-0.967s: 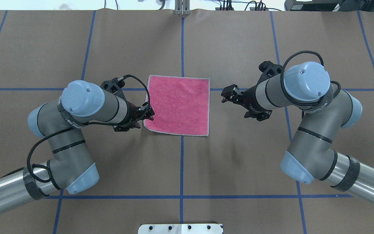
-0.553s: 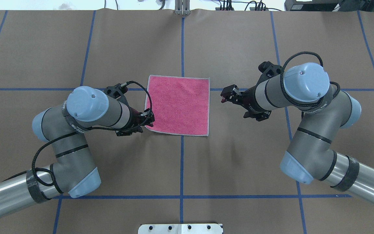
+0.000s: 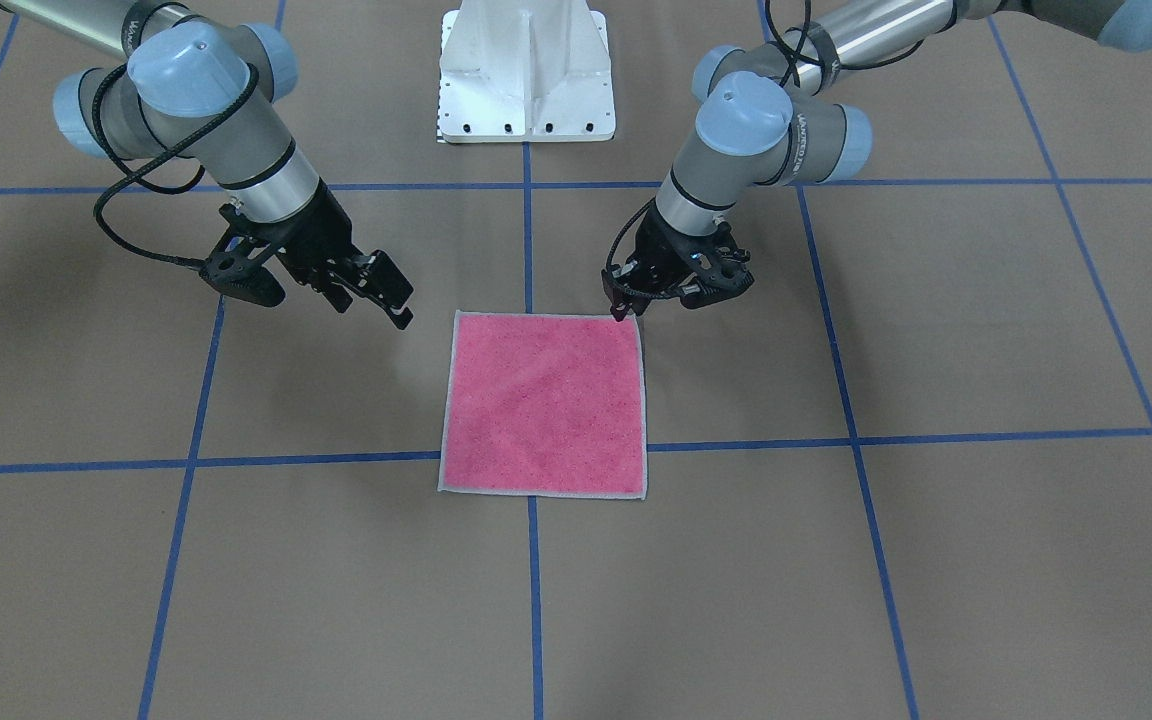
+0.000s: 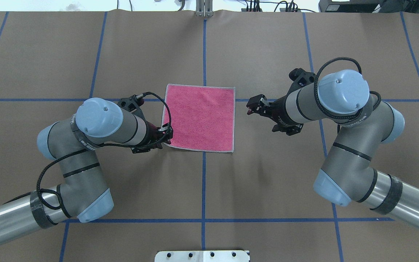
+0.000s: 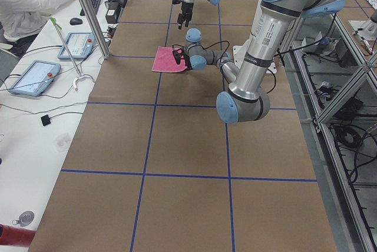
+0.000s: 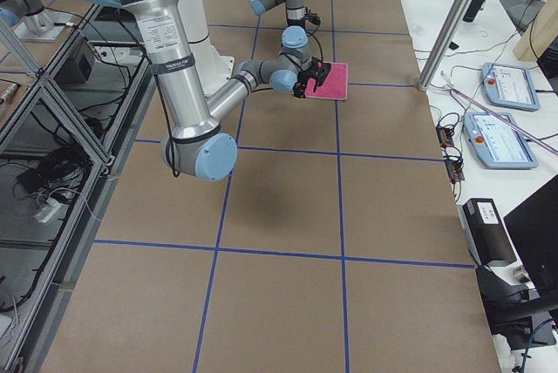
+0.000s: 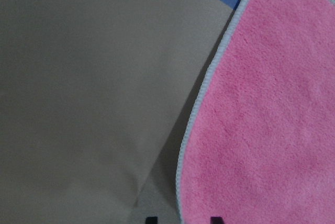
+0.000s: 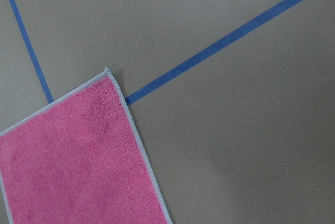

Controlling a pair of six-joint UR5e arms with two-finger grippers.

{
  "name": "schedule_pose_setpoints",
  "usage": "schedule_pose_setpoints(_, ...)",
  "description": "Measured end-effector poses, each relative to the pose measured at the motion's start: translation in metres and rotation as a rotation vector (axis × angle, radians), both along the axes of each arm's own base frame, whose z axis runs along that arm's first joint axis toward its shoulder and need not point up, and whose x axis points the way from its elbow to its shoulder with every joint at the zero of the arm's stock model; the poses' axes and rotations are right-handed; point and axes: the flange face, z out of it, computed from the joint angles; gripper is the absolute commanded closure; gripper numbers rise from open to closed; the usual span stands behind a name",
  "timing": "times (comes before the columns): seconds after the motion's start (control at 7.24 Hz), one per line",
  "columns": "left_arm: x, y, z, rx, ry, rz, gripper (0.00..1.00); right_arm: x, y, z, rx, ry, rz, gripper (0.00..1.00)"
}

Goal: Fold towel twice with both arms

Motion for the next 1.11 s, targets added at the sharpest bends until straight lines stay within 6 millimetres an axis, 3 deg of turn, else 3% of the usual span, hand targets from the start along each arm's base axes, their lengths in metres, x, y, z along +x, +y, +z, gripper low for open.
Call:
schedule_pose_setpoints(0.69, -0.0007, -0.0038, 0.0038, 0.021, -0.014, -0.003, 0.69, 0.0005, 0.0004, -0.0001, 0.0, -0.001, 0.0, 0.01)
schedule_pose_setpoints(0.83, -0.0001, -0.0041, 0.0043, 0.024, -0.015, -0.003, 0.76, 0.0006, 0.0004, 0.0, 0.0, 0.0, 0.0, 0.01)
schedule_pose_setpoints(0.97, 0.0002, -0.004, 0.0046, 0.025, -0.016, -0.002, 0.97, 0.0006, 0.0004, 0.0002, 0.0, 0.0, 0.0, 0.01)
schedule_pose_setpoints(1.11, 0.0003, -0.004, 0.0051, 0.024, -0.017, -0.002, 1.0, 0.0005, 0.0007, 0.0006, -0.001, 0.0, 0.0, 0.01)
